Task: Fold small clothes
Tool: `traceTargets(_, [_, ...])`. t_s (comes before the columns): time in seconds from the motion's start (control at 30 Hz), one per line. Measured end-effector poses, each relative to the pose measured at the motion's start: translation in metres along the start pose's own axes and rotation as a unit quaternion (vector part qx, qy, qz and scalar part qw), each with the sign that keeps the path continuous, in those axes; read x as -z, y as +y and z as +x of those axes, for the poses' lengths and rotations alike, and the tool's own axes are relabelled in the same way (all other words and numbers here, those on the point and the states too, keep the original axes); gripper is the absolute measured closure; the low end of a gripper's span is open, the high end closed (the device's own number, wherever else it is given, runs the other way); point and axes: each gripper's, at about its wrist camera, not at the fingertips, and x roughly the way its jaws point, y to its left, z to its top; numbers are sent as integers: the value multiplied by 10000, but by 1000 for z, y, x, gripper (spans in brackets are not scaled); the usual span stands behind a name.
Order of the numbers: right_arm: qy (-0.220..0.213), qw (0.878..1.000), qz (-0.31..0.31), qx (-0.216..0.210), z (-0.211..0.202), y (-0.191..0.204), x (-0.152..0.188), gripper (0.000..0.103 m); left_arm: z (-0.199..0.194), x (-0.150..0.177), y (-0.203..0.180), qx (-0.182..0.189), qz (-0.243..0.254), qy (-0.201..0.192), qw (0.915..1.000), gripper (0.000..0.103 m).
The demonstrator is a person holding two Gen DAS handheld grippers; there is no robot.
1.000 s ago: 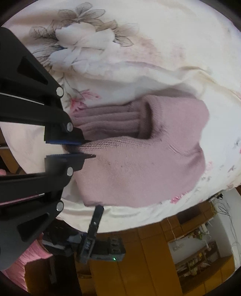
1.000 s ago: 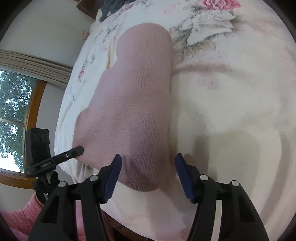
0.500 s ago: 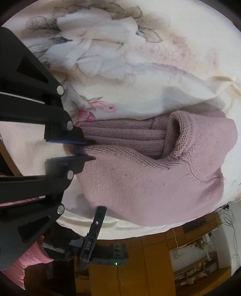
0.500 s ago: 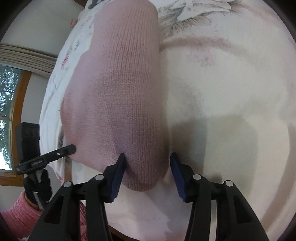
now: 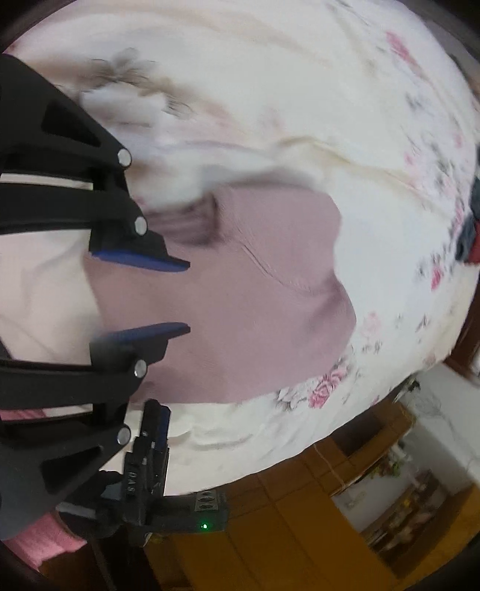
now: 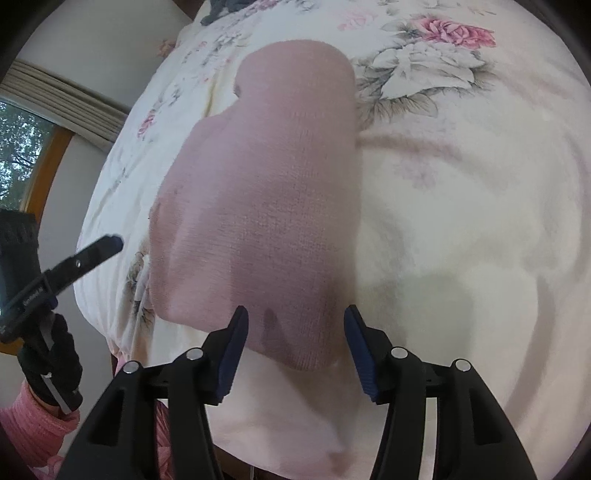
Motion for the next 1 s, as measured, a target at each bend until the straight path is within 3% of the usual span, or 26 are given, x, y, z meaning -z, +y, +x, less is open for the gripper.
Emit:
traceTargets(0.2, [164, 9998, 64, 113, 16, -7, 3, 48, 45, 5, 23, -330, -82, 453, 9984, 76])
traceTargets(0.33, [230, 9996, 122, 145, 25, -12, 5, 48, 59, 8, 53, -194, -500, 642, 9965, 85])
traceTargets(0.43, [220, 9995, 131, 182, 24, -14, 8, 48, 52, 6, 57, -143, -595, 670, 9959, 84])
traceTargets(0.5, [204, 9994, 89, 282, 20, -11, 8, 47, 45, 6, 54, -188, -567, 700, 9958, 78])
traceTargets(0.57, [115, 9988, 4, 474, 9, -6, 8, 41, 30, 9, 49, -335, -493, 634, 9962, 50])
traceTargets(0.6, [70, 9985, -20, 545, 5, -3, 8, 32, 22, 12, 47, -445, -430, 583, 9964, 47])
traceTargets(0.63, [6, 9976, -41, 693, -3, 0, 9, 24, 13, 15, 45, -474, -373, 561, 9966, 45])
traceTargets(1.0, [-404, 9833, -279, 1753, -61, 40, 33, 8, -45, 45, 10, -989, -183, 559, 9934, 39])
